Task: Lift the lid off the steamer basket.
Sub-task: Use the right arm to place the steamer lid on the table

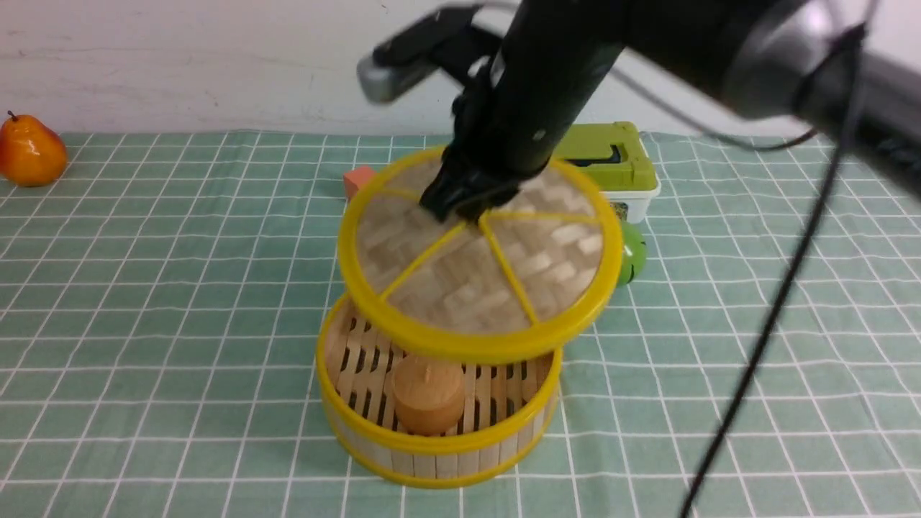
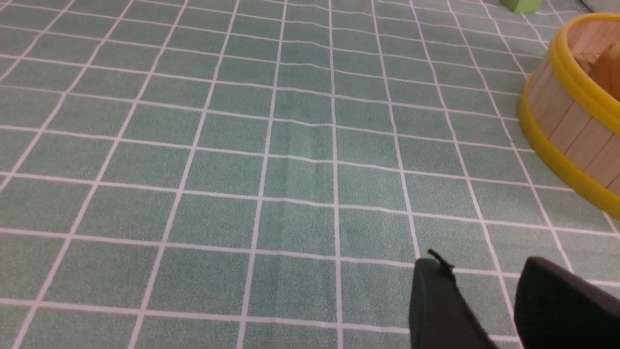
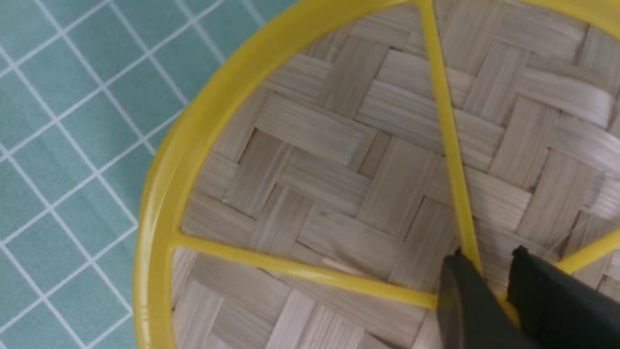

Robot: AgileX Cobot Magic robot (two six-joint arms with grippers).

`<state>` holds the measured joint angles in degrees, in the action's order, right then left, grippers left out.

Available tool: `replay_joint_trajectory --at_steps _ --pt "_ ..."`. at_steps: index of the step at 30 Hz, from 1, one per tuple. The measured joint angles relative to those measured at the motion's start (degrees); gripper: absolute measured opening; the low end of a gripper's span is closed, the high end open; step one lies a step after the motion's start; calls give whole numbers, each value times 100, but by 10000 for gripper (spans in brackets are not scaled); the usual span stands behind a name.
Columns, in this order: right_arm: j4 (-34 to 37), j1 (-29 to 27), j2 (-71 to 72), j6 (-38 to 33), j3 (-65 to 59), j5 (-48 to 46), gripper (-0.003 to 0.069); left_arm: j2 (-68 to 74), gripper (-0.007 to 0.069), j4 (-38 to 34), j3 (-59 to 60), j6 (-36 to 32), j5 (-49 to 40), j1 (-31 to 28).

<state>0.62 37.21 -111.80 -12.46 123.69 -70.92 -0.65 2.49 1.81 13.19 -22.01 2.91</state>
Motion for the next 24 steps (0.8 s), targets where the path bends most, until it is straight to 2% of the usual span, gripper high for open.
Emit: replay_joint_trajectory --at_steps 3,6,13,19,24 --pt "-349 -76 718 98 -165 -49 78 0 239 0 0 0 0 0" --pt "-398 -313 1330 220 -638 -75 78 0 239 0 0 0 0 0" --pt "-348 -1653 2695 579 -3138 51 78 0 239 0 0 0 0 0" --pt "139 -2637 2751 749 -4833 1354 78 0 239 0 0 0 0 0" --pt "453 -2873 2322 749 -5439 2411 78 0 239 0 0 0 0 0"
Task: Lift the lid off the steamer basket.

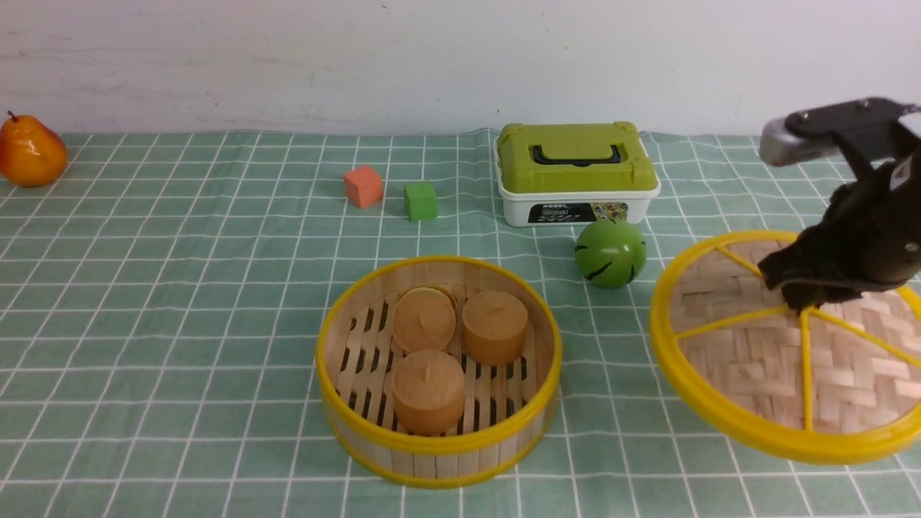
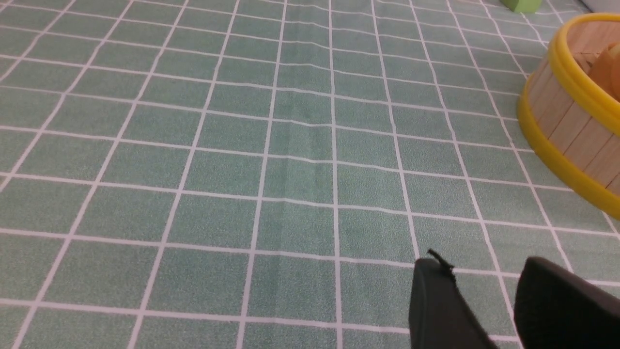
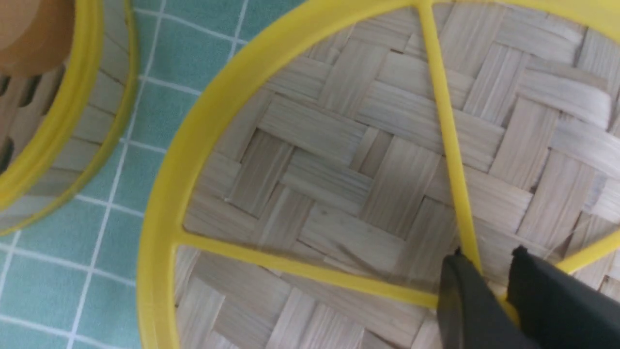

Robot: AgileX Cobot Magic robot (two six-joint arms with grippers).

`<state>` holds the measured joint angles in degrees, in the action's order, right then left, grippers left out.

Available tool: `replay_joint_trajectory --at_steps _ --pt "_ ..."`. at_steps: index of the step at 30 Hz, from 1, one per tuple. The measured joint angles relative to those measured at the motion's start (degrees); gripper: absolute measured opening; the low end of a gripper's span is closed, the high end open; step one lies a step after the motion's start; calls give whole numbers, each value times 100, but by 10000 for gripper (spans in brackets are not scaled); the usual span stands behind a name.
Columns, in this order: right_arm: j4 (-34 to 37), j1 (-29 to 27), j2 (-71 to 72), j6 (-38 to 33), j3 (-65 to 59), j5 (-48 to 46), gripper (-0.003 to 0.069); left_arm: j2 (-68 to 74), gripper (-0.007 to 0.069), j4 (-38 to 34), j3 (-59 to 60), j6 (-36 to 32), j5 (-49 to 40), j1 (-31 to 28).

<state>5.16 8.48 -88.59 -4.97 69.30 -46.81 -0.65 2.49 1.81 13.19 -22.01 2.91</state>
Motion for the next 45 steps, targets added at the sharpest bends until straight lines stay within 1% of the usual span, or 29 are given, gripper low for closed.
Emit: replay_joint_trajectory --at_steps 4,7,13,14,17,19,21,23,24,27,28,30,31,32,33,35,36,37,38,40,43,45 --pt "134 6 -537 0 -57 613 78 0 239 0 0 0 0 0" --pt "289 6 -944 0 -57 893 78 0 239 0 0 0 0 0" --pt "391 6 -1375 0 -63 1081 115 0 239 0 0 0 0 0" --pt "391 6 -1387 0 -63 1121 161 0 239 0 0 0 0 0" --pt "385 6 -1305 0 41 991 251 0 239 0 0 0 0 0" --pt "385 6 -1111 -26 276 549 321 0 239 0 0 0 0 0" --pt "370 6 -802 -152 511 111 356 0 239 0 0 0 0 0" --pt "370 6 -404 -307 664 -186 368 0 239 0 0 0 0 0" --pt "370 6 22 -427 706 -351 368 0 239 0 0 0 0 0" --pt "370 6 690 -513 613 -473 353 0 239 0 0 0 0 0" --pt "370 6 1247 -539 434 -493 326 0 239 0 0 0 0 0" --pt "370 6 1879 -552 80 -440 281 0 239 0 0 0 0 0" --pt "376 6 2371 -556 -262 -327 236 0 239 0 0 0 0 0" --pt "377 6 2440 -556 -363 -279 229 0 239 0 0 0 0 0" --pt "403 6 2722 -556 -519 -171 199 0 239 0 0 0 0 0" --pt "557 6 3605 -556 -1168 167 92 0 239 0 0 0 0 0" --pt "620 6 3917 -556 -1389 302 57 0 239 0 0 0 0 0" --pt "620 6 3917 -556 -1430 328 50 0 239 0 0 0 0 0" --pt "702 6 4417 -556 -1734 502 4 0 239 0 0 0 0 0" --pt "728 6 4817 -556 -2012 691 -17 0 239 0 0 0 0 0" --pt "735 6 5251 -556 -2356 1000 -22 0 239 0 0 0 0 0" --pt "735 6 5425 -556 -2468 1017 -21 0 239 0 0 0 0 0"
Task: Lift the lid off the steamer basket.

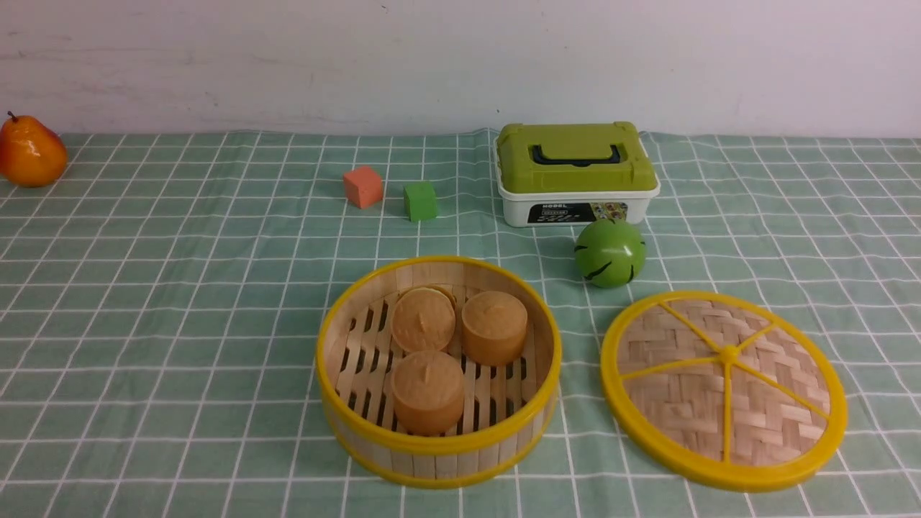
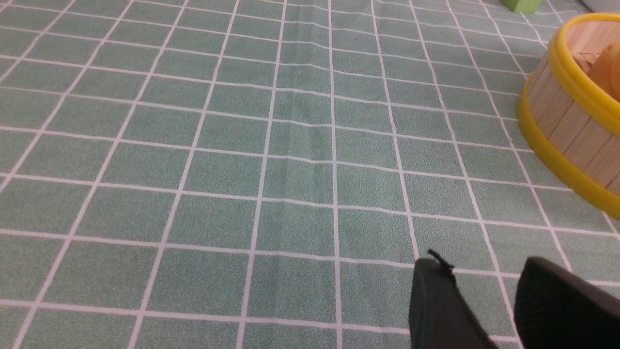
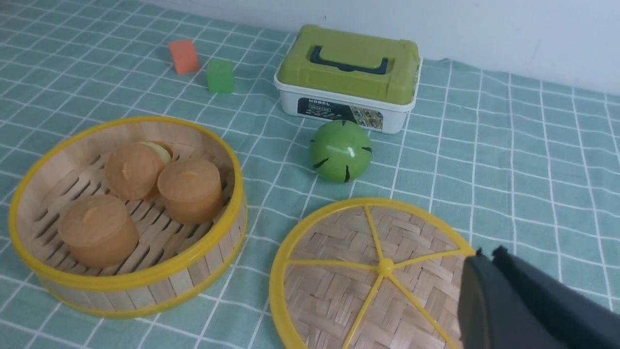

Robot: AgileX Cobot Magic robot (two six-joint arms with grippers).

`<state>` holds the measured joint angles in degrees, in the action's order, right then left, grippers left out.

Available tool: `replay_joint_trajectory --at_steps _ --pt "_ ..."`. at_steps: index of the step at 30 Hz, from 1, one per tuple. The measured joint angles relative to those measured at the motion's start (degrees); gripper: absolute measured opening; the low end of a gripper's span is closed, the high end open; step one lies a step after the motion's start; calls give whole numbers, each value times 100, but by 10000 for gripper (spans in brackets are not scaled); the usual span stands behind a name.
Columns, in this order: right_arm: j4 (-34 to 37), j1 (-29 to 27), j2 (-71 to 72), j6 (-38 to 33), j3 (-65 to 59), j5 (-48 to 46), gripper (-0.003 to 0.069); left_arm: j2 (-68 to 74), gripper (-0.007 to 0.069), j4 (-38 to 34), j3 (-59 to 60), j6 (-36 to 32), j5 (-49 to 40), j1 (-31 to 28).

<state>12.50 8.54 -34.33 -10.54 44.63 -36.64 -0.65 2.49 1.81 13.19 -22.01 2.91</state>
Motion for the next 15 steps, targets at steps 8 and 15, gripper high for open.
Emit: replay_joint_trajectory --at_steps 8,15 --pt "0 0 326 0 -122 -75 -20 0 239 0 0 0 0 0" --pt "15 0 347 0 -173 -53 -14 0 239 0 0 0 0 0"
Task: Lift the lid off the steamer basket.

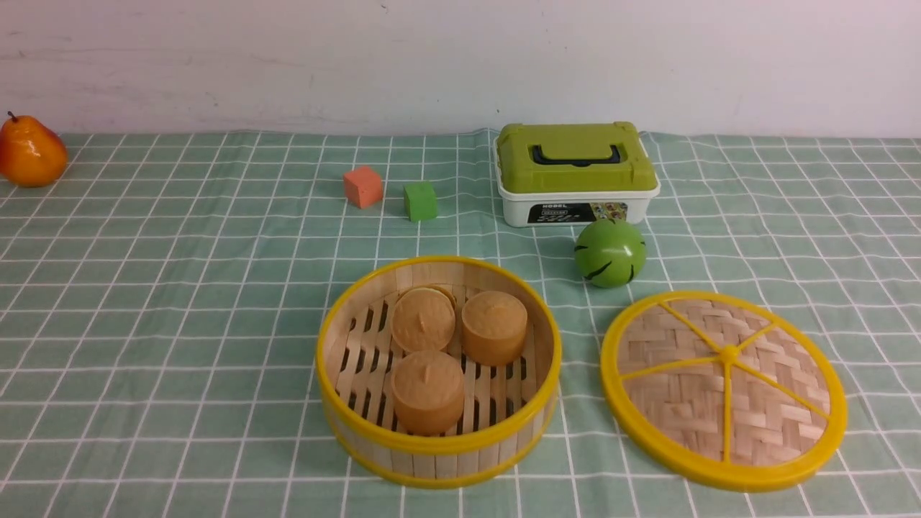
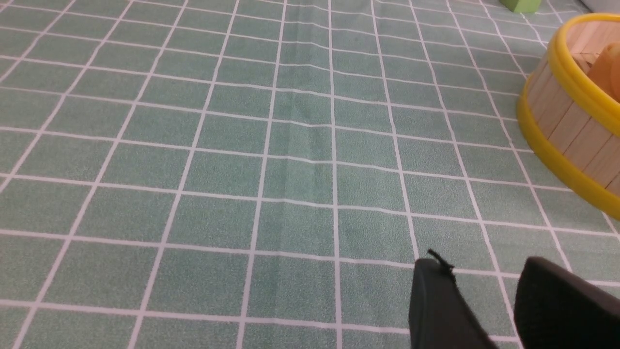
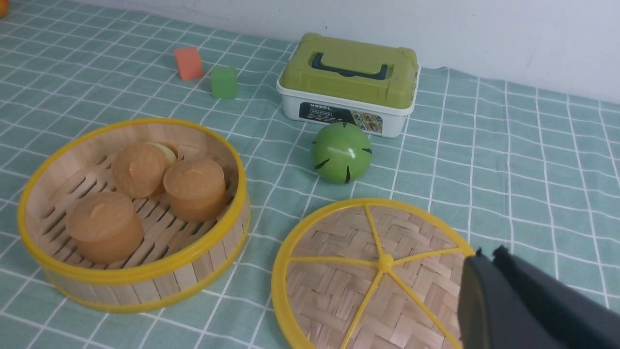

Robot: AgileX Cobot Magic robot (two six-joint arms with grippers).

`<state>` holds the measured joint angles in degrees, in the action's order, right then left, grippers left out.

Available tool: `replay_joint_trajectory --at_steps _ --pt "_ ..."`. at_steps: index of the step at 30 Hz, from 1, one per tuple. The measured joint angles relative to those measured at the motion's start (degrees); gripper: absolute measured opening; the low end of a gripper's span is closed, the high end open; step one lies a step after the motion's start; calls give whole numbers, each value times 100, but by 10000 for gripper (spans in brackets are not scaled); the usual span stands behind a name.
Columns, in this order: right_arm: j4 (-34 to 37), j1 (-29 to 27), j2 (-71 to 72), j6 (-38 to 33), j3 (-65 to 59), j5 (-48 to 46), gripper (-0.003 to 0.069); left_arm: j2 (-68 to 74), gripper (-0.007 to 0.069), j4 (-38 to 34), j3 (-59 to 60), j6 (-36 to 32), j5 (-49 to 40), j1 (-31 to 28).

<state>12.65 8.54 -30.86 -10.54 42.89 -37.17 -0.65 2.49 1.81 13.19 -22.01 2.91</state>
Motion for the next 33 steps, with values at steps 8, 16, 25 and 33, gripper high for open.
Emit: replay_joint_trajectory --at_steps 8,16,25,33 --pt "-223 -82 1045 0 -1878 1380 -13 0 239 0 0 0 0 0" --pt "-776 -910 2618 705 -4152 2469 -13 0 239 0 0 0 0 0" --pt "-1337 -1242 3143 1745 -4439 1781 -12 0 239 0 0 0 0 0" --pt "-1369 -1006 3143 1757 -4401 1555 -11 0 239 0 0 0 0 0"
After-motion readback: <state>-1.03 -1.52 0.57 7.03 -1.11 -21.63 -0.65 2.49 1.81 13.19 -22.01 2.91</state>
